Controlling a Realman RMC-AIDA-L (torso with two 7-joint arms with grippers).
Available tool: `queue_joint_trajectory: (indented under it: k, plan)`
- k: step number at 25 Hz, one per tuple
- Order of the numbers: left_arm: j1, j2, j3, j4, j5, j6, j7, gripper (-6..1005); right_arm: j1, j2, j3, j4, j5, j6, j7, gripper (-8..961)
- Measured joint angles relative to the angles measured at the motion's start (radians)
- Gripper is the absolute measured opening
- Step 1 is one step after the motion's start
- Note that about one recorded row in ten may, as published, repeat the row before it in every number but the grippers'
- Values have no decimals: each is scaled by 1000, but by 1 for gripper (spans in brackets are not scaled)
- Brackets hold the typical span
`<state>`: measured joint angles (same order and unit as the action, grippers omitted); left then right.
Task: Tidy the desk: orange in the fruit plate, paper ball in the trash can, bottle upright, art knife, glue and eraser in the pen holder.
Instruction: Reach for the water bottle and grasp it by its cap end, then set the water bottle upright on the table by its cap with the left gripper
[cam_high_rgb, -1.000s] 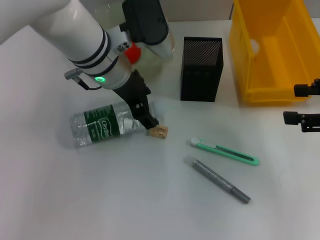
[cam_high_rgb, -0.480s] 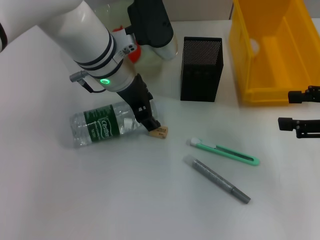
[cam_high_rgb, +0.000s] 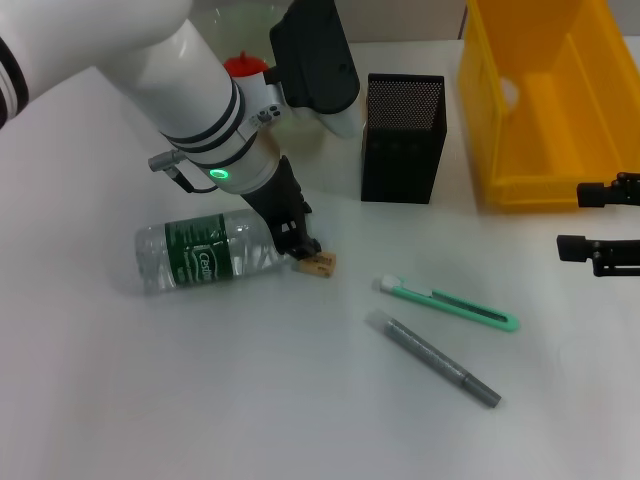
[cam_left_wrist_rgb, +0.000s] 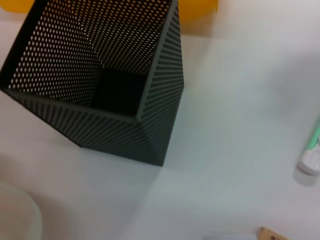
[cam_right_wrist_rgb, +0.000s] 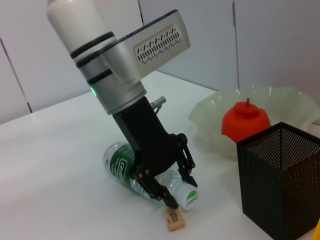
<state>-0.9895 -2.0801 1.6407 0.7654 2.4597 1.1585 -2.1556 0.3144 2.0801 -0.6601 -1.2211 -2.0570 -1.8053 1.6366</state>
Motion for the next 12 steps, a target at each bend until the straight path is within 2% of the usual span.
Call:
queue_joint_trajectory:
  k: [3,9,12]
  plan:
    - [2,0,23,0,0,-3,-1,443,0,0,3,0,0,0,0,768]
    - [10,0,54,5,0,-5,-1,443,2,0,5,3,1,9,1,768]
    - [39,0,42,49,-1,2,-1,442,4,-1,3,12,2,17,1,767]
